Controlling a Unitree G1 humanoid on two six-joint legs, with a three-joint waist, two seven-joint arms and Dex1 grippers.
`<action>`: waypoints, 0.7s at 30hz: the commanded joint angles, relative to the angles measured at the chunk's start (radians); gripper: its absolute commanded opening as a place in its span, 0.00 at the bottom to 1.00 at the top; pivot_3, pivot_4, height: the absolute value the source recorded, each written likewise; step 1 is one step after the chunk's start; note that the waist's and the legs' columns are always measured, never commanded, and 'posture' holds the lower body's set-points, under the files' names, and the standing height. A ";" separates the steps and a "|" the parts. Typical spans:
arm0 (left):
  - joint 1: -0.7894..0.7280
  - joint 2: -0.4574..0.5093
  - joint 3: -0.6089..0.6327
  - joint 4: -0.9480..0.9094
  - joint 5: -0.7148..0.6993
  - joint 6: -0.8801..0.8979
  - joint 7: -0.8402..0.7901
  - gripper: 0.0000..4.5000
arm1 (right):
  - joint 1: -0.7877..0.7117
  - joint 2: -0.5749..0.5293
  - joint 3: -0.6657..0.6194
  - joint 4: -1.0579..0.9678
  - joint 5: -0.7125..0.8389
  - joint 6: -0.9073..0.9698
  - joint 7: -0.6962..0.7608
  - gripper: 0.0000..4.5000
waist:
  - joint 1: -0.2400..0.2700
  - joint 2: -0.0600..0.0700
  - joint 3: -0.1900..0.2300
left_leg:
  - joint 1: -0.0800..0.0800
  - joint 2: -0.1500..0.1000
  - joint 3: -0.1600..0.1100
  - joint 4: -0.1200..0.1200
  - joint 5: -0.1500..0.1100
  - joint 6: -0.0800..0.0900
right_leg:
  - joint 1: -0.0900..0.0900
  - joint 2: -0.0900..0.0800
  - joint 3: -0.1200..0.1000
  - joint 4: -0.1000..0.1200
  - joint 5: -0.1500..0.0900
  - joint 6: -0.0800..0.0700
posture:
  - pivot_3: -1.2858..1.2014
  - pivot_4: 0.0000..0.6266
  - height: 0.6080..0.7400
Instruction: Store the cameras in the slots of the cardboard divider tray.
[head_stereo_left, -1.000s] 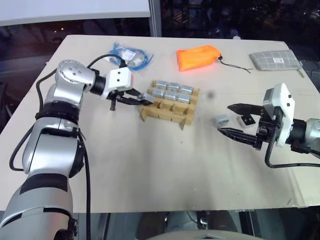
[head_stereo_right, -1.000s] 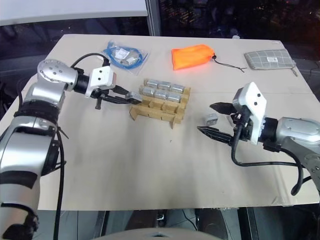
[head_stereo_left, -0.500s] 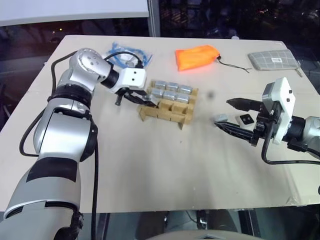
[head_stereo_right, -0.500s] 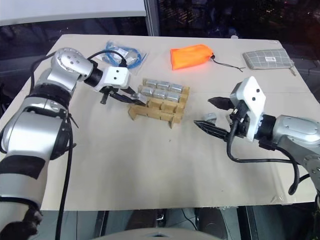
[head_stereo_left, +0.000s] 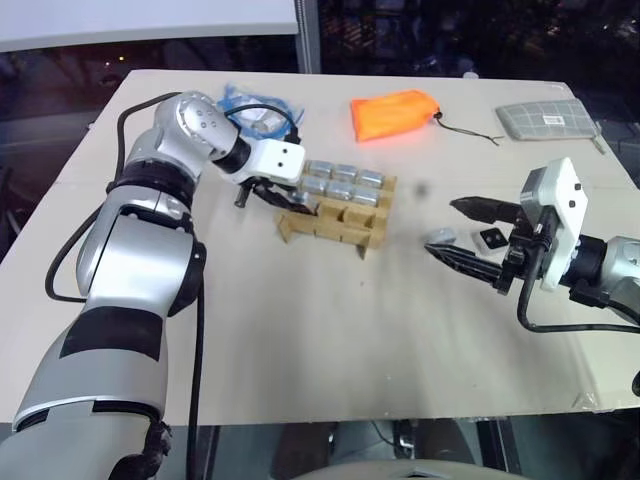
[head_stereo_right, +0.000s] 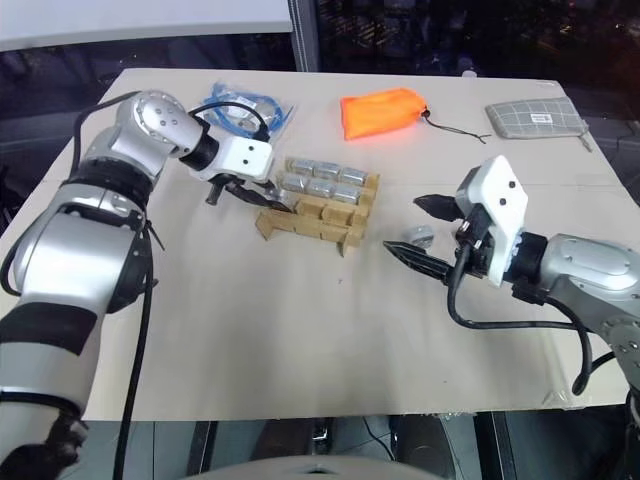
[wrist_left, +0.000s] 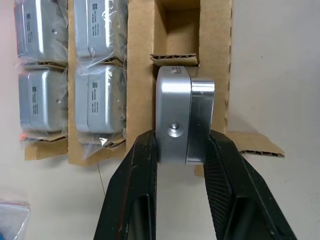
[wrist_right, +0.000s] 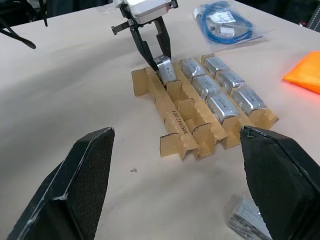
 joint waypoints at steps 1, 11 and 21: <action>-0.053 0.010 0.004 -0.002 0.016 0.000 0.013 0.17 | -0.006 0.007 -0.008 -0.019 -0.001 -0.021 -0.001 0.88 | 0.000 0.000 0.000 | 0.000 0.000 0.000 0.000 0.000 0.000 | 0.000 0.000 0.000 0.000 0.000 0.000 | 0.52 0.24 1.00; -0.047 0.002 0.004 0.000 0.035 0.003 0.000 0.17 | 0.000 0.009 -0.010 -0.021 0.000 -0.016 0.008 0.88 | 0.000 0.000 0.000 | 0.000 0.000 0.000 0.001 0.000 0.000 | 0.000 0.000 0.000 0.001 0.000 0.000 | 0.52 0.24 1.00; -0.044 -0.005 0.006 -0.001 0.043 0.001 -0.007 0.28 | 0.006 0.006 -0.016 -0.025 0.005 -0.012 0.002 0.89 | 0.000 0.000 0.000 | 0.000 0.000 0.000 0.002 0.000 0.000 | 0.000 0.000 0.000 0.001 0.000 0.000 | 0.52 0.24 1.00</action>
